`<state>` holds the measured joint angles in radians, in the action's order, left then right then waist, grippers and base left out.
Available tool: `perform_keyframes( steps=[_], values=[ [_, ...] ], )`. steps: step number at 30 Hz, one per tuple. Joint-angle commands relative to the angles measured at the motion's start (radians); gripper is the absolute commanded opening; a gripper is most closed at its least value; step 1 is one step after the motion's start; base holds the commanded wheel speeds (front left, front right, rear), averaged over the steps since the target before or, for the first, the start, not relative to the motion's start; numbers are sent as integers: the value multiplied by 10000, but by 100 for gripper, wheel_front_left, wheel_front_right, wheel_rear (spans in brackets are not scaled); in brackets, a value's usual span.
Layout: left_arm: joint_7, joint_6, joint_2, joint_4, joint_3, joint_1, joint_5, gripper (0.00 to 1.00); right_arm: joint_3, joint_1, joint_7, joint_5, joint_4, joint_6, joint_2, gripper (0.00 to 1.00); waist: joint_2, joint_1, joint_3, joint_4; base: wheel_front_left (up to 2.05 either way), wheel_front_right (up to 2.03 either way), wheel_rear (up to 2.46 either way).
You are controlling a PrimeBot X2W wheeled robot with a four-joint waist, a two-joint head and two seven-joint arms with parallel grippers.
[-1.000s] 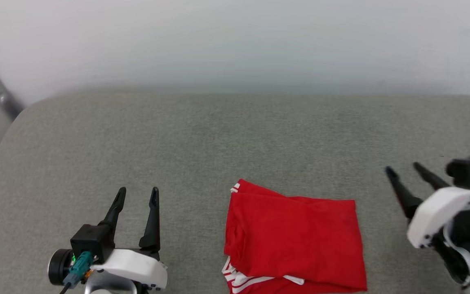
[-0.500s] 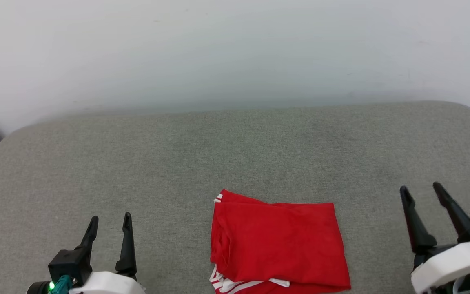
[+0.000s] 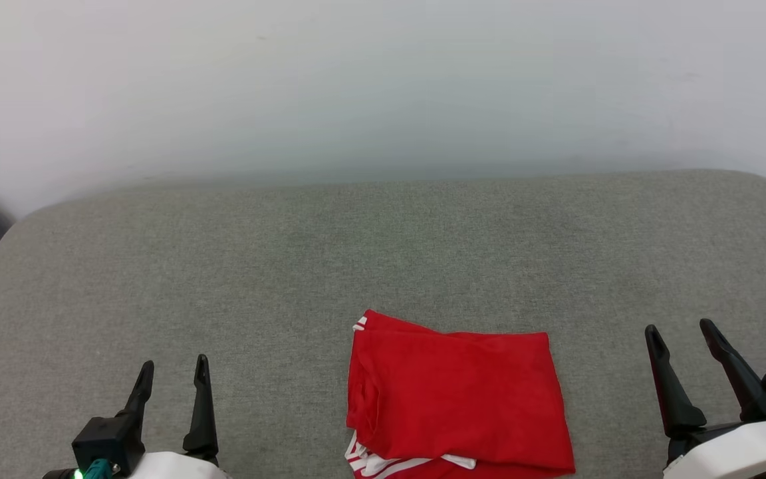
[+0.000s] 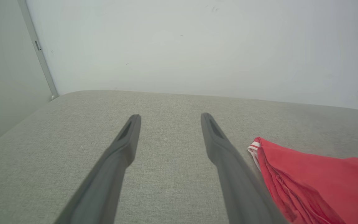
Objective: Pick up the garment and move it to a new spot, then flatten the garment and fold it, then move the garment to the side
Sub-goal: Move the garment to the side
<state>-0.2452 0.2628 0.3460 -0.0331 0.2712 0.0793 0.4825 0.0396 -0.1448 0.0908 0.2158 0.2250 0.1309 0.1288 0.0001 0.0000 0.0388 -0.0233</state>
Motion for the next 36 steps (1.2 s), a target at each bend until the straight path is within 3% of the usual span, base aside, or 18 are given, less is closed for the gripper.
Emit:
perform_keyframes(
  steps=[1,8,14,20,25,31,36],
  values=[
    [17,23,61,35,-17,24,14,100,-9,-101,17,23,46,-4,-38,100,-1,0,-11,-6,0,0,0],
    [13,152,40,202,-104,1,96,100,79,-29,177,263,34,-4,-80,100,-1,0,-90,-95,0,0,0],
    [-39,229,-101,348,-155,-69,130,100,1573,275,945,1572,-572,-7,356,100,-1,0,-170,-27,0,0,0],
    [-145,192,-286,394,-199,-205,48,100,3038,610,2686,3421,-1939,-4,1331,100,-1,0,-260,315,0,0,0],
    [-164,59,-429,344,-162,-299,-54,100,3592,862,4957,4690,-3346,-4,1724,100,-1,0,-361,725,0,0,0],
    [-191,-82,-535,370,-130,-548,-191,100,4209,1571,8092,6148,-4859,-4,492,100,-1,0,-693,1210,0,0,0],
    [-203,-194,-598,311,-78,-822,-285,100,4775,2535,9487,7290,-6067,-4,-473,100,-1,0,-1134,1553,0,0,0]
  ],
)
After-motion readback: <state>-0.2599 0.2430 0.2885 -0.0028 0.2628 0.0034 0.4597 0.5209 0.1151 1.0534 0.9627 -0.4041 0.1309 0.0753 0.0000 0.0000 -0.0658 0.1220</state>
